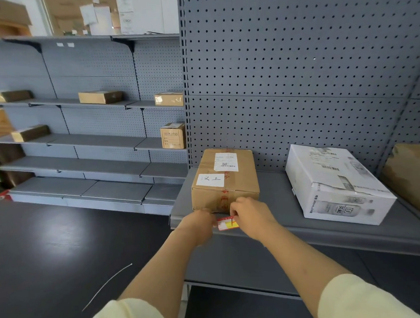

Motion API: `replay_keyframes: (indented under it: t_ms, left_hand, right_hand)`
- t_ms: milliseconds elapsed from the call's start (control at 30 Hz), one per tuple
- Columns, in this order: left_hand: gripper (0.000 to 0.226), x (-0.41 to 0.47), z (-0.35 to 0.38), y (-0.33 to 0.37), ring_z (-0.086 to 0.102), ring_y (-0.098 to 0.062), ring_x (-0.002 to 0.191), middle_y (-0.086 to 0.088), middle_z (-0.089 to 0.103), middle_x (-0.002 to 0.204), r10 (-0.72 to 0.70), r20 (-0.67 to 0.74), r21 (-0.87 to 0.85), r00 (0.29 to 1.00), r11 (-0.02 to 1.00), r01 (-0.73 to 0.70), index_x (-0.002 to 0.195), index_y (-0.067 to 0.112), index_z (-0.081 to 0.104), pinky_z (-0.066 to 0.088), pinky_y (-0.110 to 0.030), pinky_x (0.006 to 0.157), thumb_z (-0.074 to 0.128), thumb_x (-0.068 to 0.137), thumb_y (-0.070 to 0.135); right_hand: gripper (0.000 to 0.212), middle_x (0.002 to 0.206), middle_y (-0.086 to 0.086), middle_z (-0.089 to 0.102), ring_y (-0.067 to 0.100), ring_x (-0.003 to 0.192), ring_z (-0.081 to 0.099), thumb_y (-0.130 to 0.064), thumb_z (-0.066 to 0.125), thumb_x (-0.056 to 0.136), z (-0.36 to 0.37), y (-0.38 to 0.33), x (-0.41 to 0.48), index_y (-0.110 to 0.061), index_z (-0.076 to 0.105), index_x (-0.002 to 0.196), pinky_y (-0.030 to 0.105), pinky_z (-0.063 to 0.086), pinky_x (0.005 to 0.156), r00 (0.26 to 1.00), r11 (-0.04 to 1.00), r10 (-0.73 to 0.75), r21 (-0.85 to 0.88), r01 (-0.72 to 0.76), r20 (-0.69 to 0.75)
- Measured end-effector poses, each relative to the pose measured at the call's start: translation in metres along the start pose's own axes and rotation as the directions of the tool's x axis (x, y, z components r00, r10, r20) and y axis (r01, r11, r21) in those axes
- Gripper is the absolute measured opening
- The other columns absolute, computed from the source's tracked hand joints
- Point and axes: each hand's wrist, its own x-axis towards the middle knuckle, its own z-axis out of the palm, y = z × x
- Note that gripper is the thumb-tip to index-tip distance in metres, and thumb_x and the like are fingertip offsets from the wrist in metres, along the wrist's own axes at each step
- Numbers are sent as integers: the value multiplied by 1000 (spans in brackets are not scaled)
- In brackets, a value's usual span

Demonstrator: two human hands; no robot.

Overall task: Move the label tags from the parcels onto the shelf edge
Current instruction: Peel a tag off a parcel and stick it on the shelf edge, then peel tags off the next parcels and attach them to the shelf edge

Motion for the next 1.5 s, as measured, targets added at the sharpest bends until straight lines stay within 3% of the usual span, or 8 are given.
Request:
replay_keyframes:
  t_ms: [300, 767, 933, 1067, 1167, 1267, 1500]
  left_hand:
    - [48, -1, 2, -13, 58, -28, 113, -8, 59, 130, 16, -17, -42, 1000, 999, -16, 131, 23, 55, 50, -41, 97, 45, 89, 2]
    - [41, -3, -9, -21, 57, -25, 114, -6, 59, 130, 2, -25, -38, 1000, 999, -3, 127, 21, 57, 50, -38, 97, 45, 91, 5]
    - [37, -3, -25, -7, 61, -24, 103, -6, 63, 119, -2, -22, 1, 1000, 1000, 2, 121, 17, 59, 53, -33, 85, 46, 89, 5]
    - [33, -8, -49, 16, 59, -22, 101, -2, 61, 115, 56, -114, 29, 992, 998, -53, 122, 23, 54, 52, -34, 84, 46, 90, 21]
    - [31, -9, -71, 36, 58, -23, 105, -2, 61, 119, 62, -143, 89, 988, 995, -50, 117, 20, 58, 51, -36, 88, 48, 88, 26]
    - [39, -5, -85, 57, 58, -25, 107, -3, 61, 122, 70, -186, 70, 980, 996, -58, 124, 22, 55, 48, -34, 82, 53, 86, 29]
    - [34, 2, -86, 125, 57, -29, 110, -8, 62, 123, 193, -217, 132, 957, 977, -167, 122, 20, 56, 47, -37, 93, 47, 90, 27]
  right_hand:
    - [27, 110, 1, 67, 22, 105, 56, -4, 53, 91, 6, -14, 10, -18, 69, 108, 33, 49, 76, 998, 985, -24, -173, 14, -55]
    - [23, 110, 1, 65, 21, 100, 57, -9, 55, 91, 5, -8, 7, -21, 66, 107, 35, 53, 77, 1000, 997, -11, -75, 9, -26]
    - [24, 115, 4, 64, 24, 105, 56, -13, 55, 92, -12, -6, -3, -16, 65, 113, 37, 51, 87, 999, 996, -35, -78, 35, -8]
    - [25, 112, 10, 64, 28, 100, 60, -7, 55, 89, -36, 1, -12, -13, 65, 111, 37, 52, 85, 999, 998, 33, -49, -34, -9]
    - [23, 114, 13, 63, 29, 100, 60, -12, 55, 90, -56, 8, -20, -11, 65, 111, 38, 51, 87, 995, 995, 92, 35, -91, -30]
    - [22, 113, 10, 65, 29, 102, 59, -17, 56, 89, -76, 21, -29, -12, 64, 109, 38, 50, 87, 989, 984, 147, 101, -144, -30]
    - [27, 121, 11, 63, 31, 111, 56, -26, 56, 94, -109, 69, -72, -15, 60, 118, 37, 48, 91, 966, 968, 249, 41, -247, -65]
